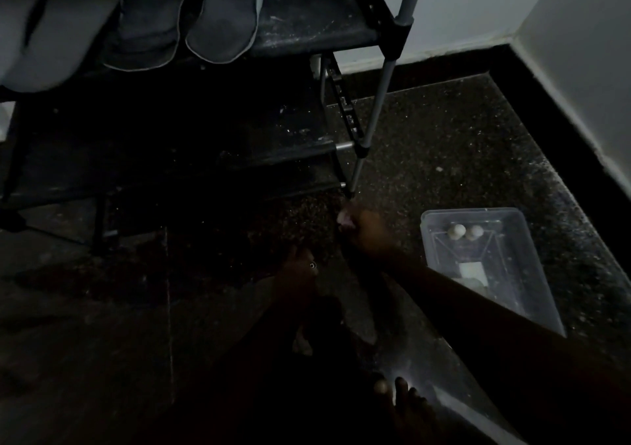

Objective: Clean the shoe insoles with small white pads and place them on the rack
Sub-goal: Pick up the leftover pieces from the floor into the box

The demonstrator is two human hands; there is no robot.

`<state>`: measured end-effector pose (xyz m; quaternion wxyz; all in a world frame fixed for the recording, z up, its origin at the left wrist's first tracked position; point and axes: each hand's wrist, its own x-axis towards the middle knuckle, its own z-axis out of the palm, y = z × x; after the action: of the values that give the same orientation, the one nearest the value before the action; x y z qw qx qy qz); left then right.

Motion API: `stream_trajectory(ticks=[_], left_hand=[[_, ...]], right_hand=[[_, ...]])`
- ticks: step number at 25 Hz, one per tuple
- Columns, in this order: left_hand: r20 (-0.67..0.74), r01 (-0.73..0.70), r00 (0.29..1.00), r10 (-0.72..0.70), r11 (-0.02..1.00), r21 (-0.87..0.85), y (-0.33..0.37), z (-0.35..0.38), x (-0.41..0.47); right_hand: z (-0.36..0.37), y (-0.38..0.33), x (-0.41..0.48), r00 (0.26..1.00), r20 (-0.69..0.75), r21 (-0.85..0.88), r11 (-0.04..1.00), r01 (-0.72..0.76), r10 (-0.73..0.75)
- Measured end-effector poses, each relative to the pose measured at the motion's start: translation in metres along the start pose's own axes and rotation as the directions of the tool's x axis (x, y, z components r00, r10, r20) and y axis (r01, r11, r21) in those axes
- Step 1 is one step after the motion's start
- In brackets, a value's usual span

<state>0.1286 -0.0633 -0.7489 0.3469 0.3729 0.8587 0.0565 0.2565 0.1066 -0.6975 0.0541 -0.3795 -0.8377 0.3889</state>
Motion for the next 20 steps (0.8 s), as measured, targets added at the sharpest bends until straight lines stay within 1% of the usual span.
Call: stream_trajectory(ticks=[1,2,3,4,5,6,7,8,10,11,12,15,16,18,20], left_hand=[[-0.001,0.015,1.000,-0.016,0.993,-0.117,0.006,-0.012,-0.012],[-0.029,-0.031,0.999,0.026,0.986,-0.161,0.011,-0.010,-0.018],[-0.043,-0.022,0.999,0.014,0.979,-0.204,0.014,-0.011,-0.025],[-0.112,-0.082,0.992,0.060,0.976,-0.203,0.013,-0.006,-0.024],[-0.070,-0.065,0.996,0.051,0.976,-0.208,0.015,-0.008,-0.024],[-0.041,-0.062,0.998,0.055,0.979,-0.194,0.014,-0.005,-0.018],[-0.030,-0.078,0.997,0.075,0.990,-0.118,0.015,-0.003,-0.015],[-0.039,-0.098,0.995,0.094,0.986,-0.133,0.014,-0.002,-0.012],[-0.169,-0.153,0.974,0.151,0.988,0.001,0.017,-0.006,-0.016],[-0.213,-0.177,0.959,0.189,0.981,0.075,0.015,-0.003,-0.014],[-0.222,-0.211,0.950,0.220,0.975,0.064,0.011,0.001,-0.011],[-0.184,-0.238,0.958,0.220,0.968,-0.084,0.026,-0.005,-0.012],[-0.198,-0.251,0.954,0.227,0.962,-0.106,0.034,-0.006,-0.011],[-0.177,-0.242,0.958,0.226,0.968,-0.074,0.054,-0.008,-0.011],[-0.164,-0.254,0.958,0.236,0.962,-0.097,0.077,-0.005,-0.015]], right_hand=[[-0.001,0.000,-0.007,1.000,-0.025,0.060,0.998,-0.002,0.003],[-0.002,-0.001,-0.014,0.999,-0.016,0.135,0.990,-0.041,0.043],[-0.003,-0.001,-0.020,0.997,0.008,0.190,0.979,-0.079,0.079],[-0.004,-0.002,-0.026,0.993,0.014,0.231,0.966,-0.116,0.116],[-0.008,-0.003,-0.032,0.990,0.012,0.246,0.959,-0.139,0.140],[-0.012,-0.003,-0.039,0.984,0.014,0.299,0.939,-0.172,0.176],[-0.017,-0.006,-0.047,0.975,0.016,0.376,0.902,-0.210,0.220],[-0.022,-0.007,-0.054,0.962,0.018,0.448,0.858,-0.251,0.272],[-0.032,-0.005,-0.067,0.943,-0.001,0.528,0.801,-0.283,0.334],[-0.037,-0.004,-0.073,0.940,-0.025,0.554,0.787,-0.271,0.341],[-0.040,-0.003,-0.078,0.941,-0.053,0.575,0.781,-0.246,0.335],[-0.052,0.005,-0.089,0.919,-0.170,0.590,0.784,-0.194,0.356],[-0.057,0.012,-0.092,0.912,-0.210,0.576,0.798,-0.177,0.353],[-0.069,0.026,-0.100,0.902,-0.270,0.539,0.829,-0.147,0.336],[-0.080,0.044,-0.109,0.887,-0.318,0.524,0.842,-0.130,0.335]])
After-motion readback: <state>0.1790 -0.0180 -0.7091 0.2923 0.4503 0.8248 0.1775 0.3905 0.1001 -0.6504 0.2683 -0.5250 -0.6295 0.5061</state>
